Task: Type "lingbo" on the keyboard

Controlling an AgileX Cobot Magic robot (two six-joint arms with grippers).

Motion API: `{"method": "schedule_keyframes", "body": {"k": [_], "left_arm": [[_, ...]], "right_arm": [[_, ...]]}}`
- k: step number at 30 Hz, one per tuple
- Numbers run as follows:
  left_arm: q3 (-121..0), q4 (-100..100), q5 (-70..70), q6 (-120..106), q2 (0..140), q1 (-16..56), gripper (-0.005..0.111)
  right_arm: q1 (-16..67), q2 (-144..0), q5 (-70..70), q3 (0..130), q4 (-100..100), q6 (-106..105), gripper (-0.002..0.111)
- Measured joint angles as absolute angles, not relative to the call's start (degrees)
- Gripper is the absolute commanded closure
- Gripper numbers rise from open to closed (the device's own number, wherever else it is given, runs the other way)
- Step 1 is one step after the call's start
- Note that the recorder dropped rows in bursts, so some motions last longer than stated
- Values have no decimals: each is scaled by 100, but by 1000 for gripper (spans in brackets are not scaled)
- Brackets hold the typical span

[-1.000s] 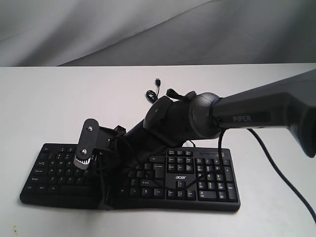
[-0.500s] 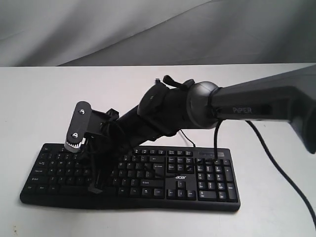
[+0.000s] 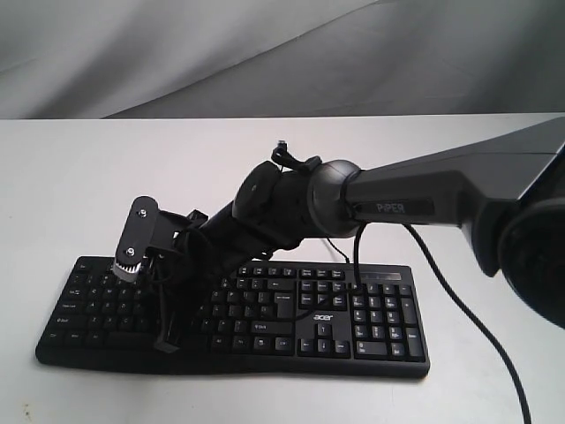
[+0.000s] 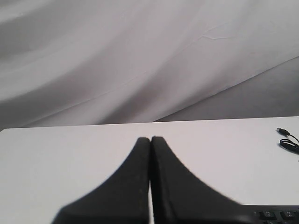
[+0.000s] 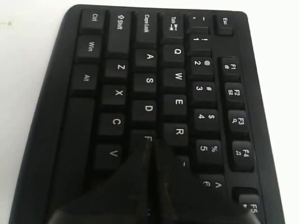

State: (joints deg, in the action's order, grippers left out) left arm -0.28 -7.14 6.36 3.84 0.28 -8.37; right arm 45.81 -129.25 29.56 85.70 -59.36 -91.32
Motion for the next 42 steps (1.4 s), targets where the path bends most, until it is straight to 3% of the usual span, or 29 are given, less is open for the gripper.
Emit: {"method": "schedule_keyframes", "body": {"k": [42], "left_arm": [[-28,-714,636,384,28,-837,106]], "right_arm": [[4593,-12787,3567,8579,-5178,-8536,108]]}}
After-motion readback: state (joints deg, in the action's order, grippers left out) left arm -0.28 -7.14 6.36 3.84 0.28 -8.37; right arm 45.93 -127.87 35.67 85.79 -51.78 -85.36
